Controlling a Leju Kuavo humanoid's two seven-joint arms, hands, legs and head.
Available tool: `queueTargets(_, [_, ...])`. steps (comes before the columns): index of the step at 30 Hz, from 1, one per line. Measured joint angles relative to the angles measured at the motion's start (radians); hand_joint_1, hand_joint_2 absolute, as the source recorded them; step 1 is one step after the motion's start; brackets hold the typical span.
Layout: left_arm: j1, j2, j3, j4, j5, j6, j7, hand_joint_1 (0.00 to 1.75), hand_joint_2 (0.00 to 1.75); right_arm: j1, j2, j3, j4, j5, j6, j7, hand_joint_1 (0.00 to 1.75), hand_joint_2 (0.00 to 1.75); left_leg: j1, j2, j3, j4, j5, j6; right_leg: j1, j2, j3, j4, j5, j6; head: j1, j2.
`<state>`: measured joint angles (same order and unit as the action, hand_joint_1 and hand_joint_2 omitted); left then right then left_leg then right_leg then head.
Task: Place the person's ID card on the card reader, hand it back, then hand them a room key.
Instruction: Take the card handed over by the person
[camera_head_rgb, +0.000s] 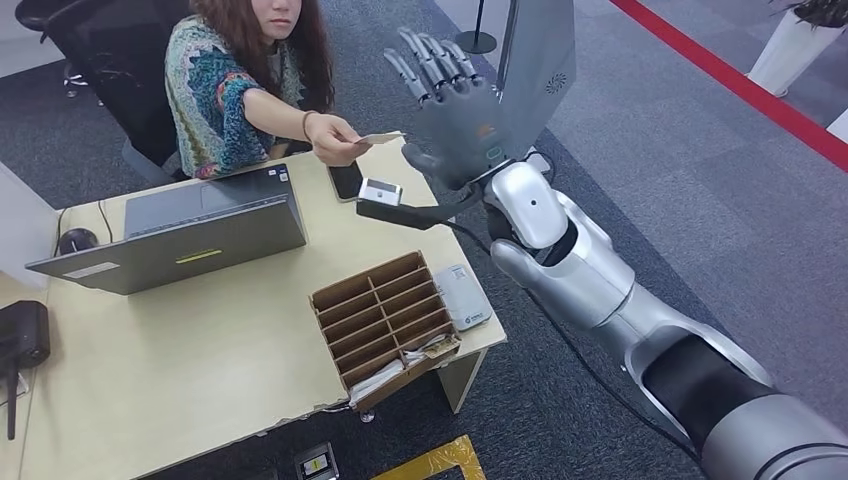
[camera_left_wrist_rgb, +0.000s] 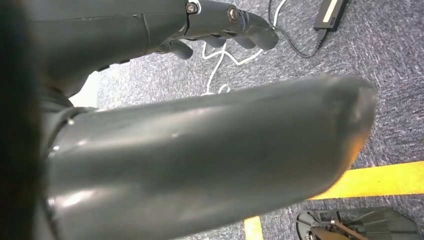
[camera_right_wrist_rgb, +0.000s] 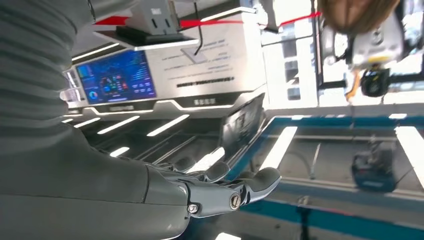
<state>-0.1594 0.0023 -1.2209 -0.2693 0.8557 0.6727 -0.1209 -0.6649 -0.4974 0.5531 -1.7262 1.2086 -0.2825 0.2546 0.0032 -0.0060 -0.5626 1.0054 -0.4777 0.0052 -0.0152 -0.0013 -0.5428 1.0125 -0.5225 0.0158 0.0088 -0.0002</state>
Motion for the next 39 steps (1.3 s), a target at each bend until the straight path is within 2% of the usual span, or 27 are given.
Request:
queueTargets(6, [-0.004,0.004,-0.005,0.0,-0.007,-0.005,0.002,0.0,0.0,-0.066,0.009,0.141,0.077,-0.016,0.046,-0.005,0.0,1.75,0.0,0.0,0.0,0.0,0.0,0.0,0.0,-0.001,0.0,0.0,0.0,0.0,0.0,0.0])
queueTargets(14, [-0.005,0.007,-0.005,0.0,-0.016,-0.011,0.012,0.0,0.0,-0.142,0.053,0.238,0.207,-0.077,0.084,-0.033,0.0,1.75,0.0,-0.002,-0.001,0.0,0.0,0.0,0.0,-0.002,-0.001,0.0,0.0,0.0,0.0,0.0])
queueTargets(15, [-0.005,0.008,-0.005,0.0,-0.016,-0.012,0.012,0.0,0.0,-0.153,0.062,0.248,0.227,-0.084,0.09,-0.038,0.33,1.75,0.0,-0.002,-0.001,0.0,0.0,0.0,0.0,-0.002,-0.001,0.0,0.0,0.0,0.0,0.0])
queueTargets(18, [-0.005,0.011,-0.005,0.0,-0.015,-0.012,0.012,0.0,0.0,-0.189,0.09,0.279,0.293,-0.112,0.104,-0.055,1.64,1.75,0.001,-0.002,-0.001,0.0,0.0,0.0,0.001,-0.002,-0.001,0.0,0.0,0.0,0.0,0.0])
queueTargets(19, [-0.005,0.011,-0.005,0.0,-0.015,-0.012,0.012,0.0,0.0,-0.2,0.101,0.29,0.317,-0.123,0.104,-0.061,1.75,1.75,0.001,-0.002,-0.001,0.0,0.0,0.0,0.001,-0.002,-0.001,0.0,0.0,0.0,0.0,0.0])
queueTargets(29, [0.007,0.012,-0.004,0.0,-0.002,-0.011,0.012,0.0,0.0,-0.236,0.181,0.361,0.464,-0.174,0.094,-0.077,1.75,1.75,0.001,-0.002,-0.002,0.0,0.0,0.0,0.001,-0.002,-0.001,0.0,0.0,0.0,0.0,0.0])
queueTargets(39, [0.017,0.016,-0.004,0.0,0.006,-0.01,0.012,0.0,0.0,-0.255,0.222,0.395,0.553,-0.215,0.094,-0.077,1.75,1.75,0.001,-0.002,-0.002,0.0,0.0,0.0,0.001,-0.001,-0.002,0.0,0.0,0.0,0.0,0.0])
